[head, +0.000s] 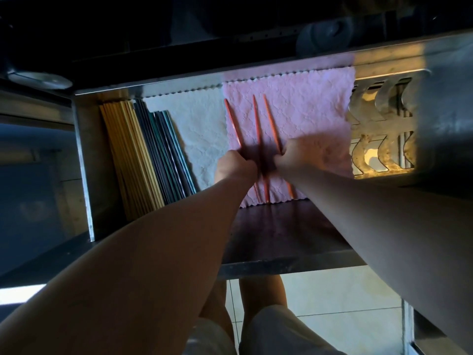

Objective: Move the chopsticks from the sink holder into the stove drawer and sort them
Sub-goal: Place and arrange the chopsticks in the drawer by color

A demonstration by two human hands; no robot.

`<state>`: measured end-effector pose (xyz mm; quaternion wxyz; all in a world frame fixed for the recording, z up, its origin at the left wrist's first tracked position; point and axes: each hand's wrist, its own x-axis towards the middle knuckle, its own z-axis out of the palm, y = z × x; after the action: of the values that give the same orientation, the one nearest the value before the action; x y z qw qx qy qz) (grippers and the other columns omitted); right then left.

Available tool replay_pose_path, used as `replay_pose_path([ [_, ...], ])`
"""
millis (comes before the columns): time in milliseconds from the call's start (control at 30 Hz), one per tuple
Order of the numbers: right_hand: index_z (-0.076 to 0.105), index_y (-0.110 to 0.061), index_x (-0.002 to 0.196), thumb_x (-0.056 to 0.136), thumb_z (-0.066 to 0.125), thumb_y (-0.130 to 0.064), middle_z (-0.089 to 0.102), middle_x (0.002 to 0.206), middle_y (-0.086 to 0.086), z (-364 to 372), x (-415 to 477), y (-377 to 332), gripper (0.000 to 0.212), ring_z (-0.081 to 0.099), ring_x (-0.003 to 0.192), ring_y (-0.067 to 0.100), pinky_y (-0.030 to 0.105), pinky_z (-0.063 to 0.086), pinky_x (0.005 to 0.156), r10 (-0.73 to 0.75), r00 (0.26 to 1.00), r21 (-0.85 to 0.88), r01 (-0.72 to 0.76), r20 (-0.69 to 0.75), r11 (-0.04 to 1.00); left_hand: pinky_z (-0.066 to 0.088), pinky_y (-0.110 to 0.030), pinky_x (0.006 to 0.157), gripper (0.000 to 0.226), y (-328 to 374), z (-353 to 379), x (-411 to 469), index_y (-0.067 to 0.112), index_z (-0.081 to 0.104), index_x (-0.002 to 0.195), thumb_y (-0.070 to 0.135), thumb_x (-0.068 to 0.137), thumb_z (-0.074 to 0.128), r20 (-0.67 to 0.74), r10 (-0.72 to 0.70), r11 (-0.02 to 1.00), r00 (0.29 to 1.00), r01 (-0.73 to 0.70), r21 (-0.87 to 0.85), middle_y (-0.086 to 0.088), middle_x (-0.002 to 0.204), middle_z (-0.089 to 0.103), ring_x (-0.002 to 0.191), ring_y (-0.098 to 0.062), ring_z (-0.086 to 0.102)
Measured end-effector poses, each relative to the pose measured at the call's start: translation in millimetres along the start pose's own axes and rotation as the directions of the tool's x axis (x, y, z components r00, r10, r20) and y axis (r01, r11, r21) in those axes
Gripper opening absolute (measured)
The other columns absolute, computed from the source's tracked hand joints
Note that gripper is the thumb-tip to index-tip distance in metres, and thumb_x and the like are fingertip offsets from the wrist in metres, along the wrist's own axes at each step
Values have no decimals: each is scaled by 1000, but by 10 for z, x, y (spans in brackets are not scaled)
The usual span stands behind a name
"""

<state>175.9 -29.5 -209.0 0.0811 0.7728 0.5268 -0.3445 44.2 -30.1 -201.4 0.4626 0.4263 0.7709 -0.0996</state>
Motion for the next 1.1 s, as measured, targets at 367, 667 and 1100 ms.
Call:
replay_pose_path([
  [367, 49, -8, 79, 85, 53, -7, 34, 63, 3, -129, -127, -95, 8, 31, 57, 14, 5, 29, 45, -31, 999, 286, 32, -11, 958, 37, -30, 67, 25, -132, -108, -37, 7, 54, 106, 19, 85, 52, -34, -12, 997, 999, 9, -77, -12, 94, 60, 87, -31, 56],
  [667, 45, -15, 63, 84, 55, 2, 44, 57, 5, 65, -111, -364, 29, 41, 57, 16, 27, 34, 53, -82, 996, 563, 78, -17, 823, 36, -29, 61, 21, -347, -305, -34, 9, 56, 101, 25, 98, 44, -86, 74, 990, 994, -83, -113, -8, 90, 63, 81, -29, 59],
  [1100, 53, -11, 71, 85, 51, -17, 54, 69, 3, 461, -192, -1044, 16, 56, 72, 22, 25, 36, 59, -30, 991, 273, -6, 128, 962, 55, -31, 61, 20, -1000, -729, 151, 16, 60, 78, 33, 86, 66, -72, 7, 998, 997, -11, -59, -7, 81, 70, 73, -23, 66],
])
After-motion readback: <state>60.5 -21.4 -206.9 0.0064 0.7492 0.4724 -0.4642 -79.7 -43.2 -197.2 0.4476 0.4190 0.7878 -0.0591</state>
